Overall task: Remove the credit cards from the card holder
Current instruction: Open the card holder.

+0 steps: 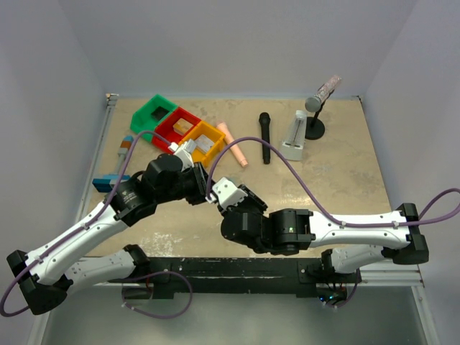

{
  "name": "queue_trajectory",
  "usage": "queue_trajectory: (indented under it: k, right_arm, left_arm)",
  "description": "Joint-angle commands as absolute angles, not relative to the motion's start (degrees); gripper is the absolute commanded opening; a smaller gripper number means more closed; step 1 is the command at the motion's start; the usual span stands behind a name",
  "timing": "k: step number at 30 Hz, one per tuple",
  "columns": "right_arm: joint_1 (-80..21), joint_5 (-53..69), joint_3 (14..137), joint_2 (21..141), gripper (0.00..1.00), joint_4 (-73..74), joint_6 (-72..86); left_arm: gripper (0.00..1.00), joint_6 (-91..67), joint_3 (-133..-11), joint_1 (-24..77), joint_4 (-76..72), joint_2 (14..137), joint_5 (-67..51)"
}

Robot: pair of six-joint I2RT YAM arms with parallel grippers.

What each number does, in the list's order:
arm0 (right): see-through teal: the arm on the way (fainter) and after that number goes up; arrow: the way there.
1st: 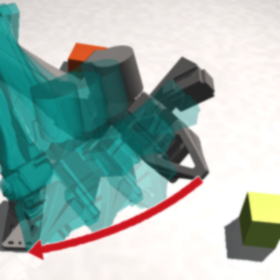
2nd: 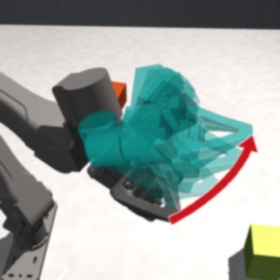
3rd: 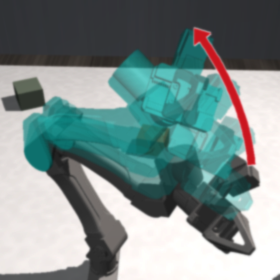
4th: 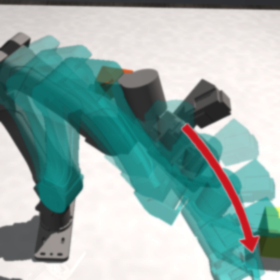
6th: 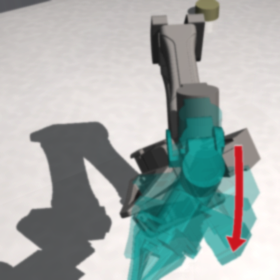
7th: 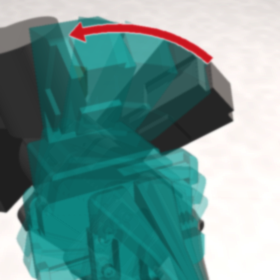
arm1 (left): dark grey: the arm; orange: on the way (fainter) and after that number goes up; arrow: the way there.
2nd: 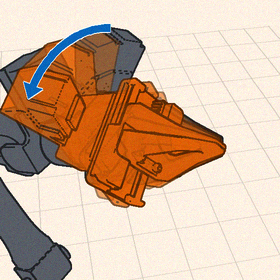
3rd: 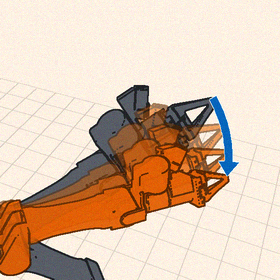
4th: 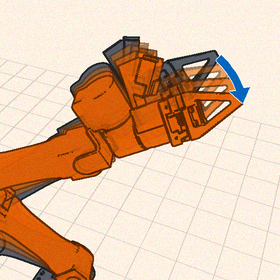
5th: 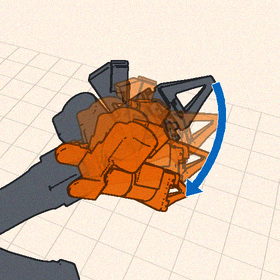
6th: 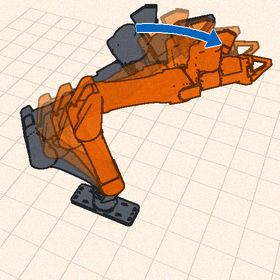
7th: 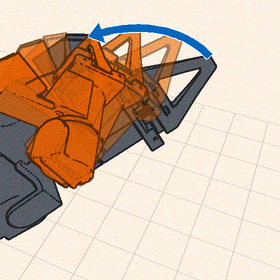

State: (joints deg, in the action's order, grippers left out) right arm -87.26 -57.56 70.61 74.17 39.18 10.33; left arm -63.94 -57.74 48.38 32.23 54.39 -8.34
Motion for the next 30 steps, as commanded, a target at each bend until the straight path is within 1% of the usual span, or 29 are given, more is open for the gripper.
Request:
queue_trajectory:
  k: [1, 3, 7, 18, 30]
  right_arm:
    - [-87.2, -57.7, 73.8, 73.9, 0.41, 29.9, 10.4]
    - [-87.3, -57.0, 73.7, 73.8, 0.38, 29.0, 9.7]
    - [-87.2, -56.2, 73.6, 74.0, 0.26, 28.6, 9.6]
    - [-87.3, -55.2, 72.3, 72.2, 0.0, 29.4, 11.7]
    - [-87.1, -54.9, 69.8, 67.9, 0.0, 28.7, 14.5]
  left_arm:
    - [0.0, -65.2, -57.7, 49.0, 28.7, 54.9, -13.6]
    - [0.0, -65.2, -57.7, 49.0, 28.7, 54.9, -13.6]
    - [0.0, -65.2, -57.9, 49.0, 28.7, 54.8, -13.5]
    - [0.0, -64.9, -57.4, 49.0, 29.4, 54.0, -12.7]
    - [0.0, -64.1, -57.1, 49.0, 30.3, 53.8, -11.5]
